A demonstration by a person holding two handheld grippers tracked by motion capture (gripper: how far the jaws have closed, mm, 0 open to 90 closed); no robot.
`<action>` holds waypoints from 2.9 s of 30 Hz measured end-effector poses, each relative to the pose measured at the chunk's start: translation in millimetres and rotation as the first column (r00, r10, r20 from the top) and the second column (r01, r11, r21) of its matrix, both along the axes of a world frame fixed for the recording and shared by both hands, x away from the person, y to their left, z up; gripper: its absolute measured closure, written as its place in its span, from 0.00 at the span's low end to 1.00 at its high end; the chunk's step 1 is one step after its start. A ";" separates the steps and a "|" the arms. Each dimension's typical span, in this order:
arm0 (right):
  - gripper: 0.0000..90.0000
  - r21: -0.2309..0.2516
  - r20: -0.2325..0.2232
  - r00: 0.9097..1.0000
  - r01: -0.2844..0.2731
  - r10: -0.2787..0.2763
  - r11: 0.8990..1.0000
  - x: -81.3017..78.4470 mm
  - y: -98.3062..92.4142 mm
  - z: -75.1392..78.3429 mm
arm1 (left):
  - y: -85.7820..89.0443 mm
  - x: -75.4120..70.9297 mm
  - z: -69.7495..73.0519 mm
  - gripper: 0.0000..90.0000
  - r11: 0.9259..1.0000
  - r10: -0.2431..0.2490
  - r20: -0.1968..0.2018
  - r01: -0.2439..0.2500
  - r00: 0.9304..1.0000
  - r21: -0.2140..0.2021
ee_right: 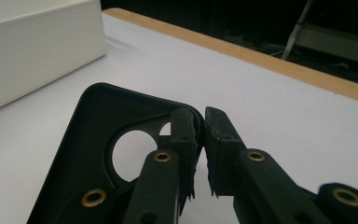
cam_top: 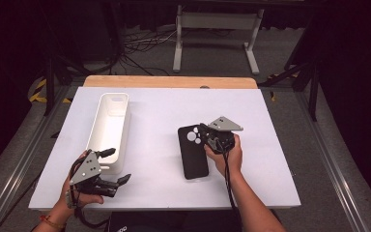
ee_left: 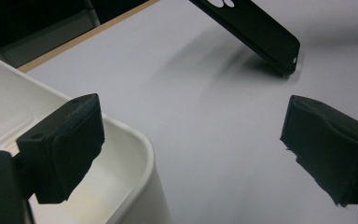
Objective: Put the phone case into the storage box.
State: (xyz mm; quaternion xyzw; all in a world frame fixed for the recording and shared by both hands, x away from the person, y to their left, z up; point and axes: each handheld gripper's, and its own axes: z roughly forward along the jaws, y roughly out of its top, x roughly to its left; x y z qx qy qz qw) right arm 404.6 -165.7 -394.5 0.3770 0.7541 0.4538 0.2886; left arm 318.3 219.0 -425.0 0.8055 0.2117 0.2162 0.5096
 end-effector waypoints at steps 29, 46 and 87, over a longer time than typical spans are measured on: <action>0.92 0.027 0.225 0.972 -0.082 0.074 0.996 -51.1 4.6 25.0 | -63.4 20.5 42.2 0.16 0.993 -0.110 -0.044 0.108 0.993 -0.042; 0.92 -0.010 0.270 0.959 -0.086 0.086 0.996 -62.5 18.6 23.2 | -109.2 38.7 55.3 0.38 0.993 -0.076 -0.092 0.067 0.993 -0.097; 0.85 -0.032 0.366 0.924 -0.109 0.113 0.994 -83.1 35.4 26.8 | -99.7 41.7 62.5 0.91 0.983 -0.008 -0.021 0.004 1.000 -0.183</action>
